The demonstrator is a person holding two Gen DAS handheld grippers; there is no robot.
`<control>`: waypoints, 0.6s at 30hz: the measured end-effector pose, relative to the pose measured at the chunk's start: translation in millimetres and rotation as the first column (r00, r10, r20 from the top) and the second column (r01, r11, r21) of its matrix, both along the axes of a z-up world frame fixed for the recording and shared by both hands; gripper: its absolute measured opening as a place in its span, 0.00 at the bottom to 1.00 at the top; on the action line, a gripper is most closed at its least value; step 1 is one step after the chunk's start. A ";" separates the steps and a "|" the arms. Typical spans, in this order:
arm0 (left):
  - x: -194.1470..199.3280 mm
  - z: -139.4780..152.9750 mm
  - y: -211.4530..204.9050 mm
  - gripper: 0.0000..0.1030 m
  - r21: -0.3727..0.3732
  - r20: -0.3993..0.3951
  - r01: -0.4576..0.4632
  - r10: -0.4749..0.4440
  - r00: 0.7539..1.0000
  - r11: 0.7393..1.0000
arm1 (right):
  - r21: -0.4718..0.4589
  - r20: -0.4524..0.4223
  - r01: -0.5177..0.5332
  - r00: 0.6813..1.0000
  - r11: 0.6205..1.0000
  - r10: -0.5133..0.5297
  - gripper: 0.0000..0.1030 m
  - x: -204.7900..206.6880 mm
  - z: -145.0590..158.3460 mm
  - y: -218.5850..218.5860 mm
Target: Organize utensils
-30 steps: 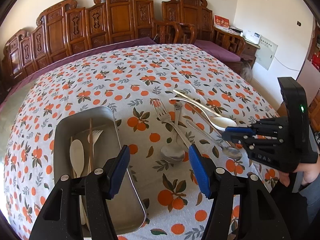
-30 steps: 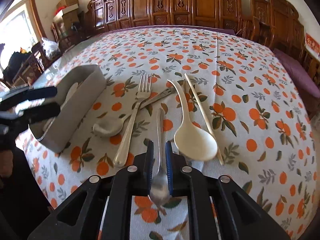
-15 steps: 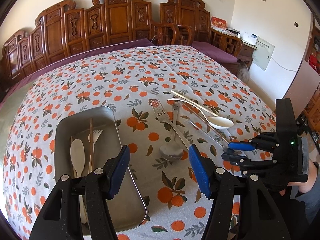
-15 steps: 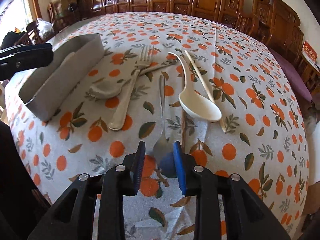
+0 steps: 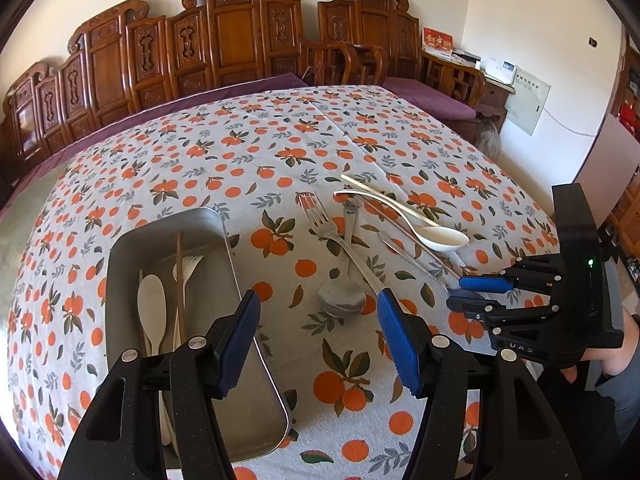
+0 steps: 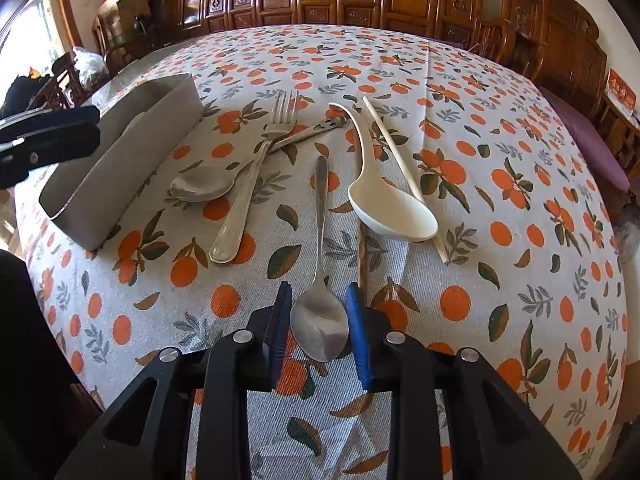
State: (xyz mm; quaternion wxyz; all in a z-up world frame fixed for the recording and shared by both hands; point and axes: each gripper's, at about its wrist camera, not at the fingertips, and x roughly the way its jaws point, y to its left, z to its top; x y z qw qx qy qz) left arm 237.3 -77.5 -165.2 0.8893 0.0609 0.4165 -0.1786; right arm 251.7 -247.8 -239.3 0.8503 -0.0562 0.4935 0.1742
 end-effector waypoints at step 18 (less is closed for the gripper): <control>-1.5 -1.2 -4.1 0.56 0.001 -0.001 0.012 -0.012 1.000 1.000 | -0.074 0.080 -0.061 0.995 0.995 0.067 0.36 -22.7 11.5 15.0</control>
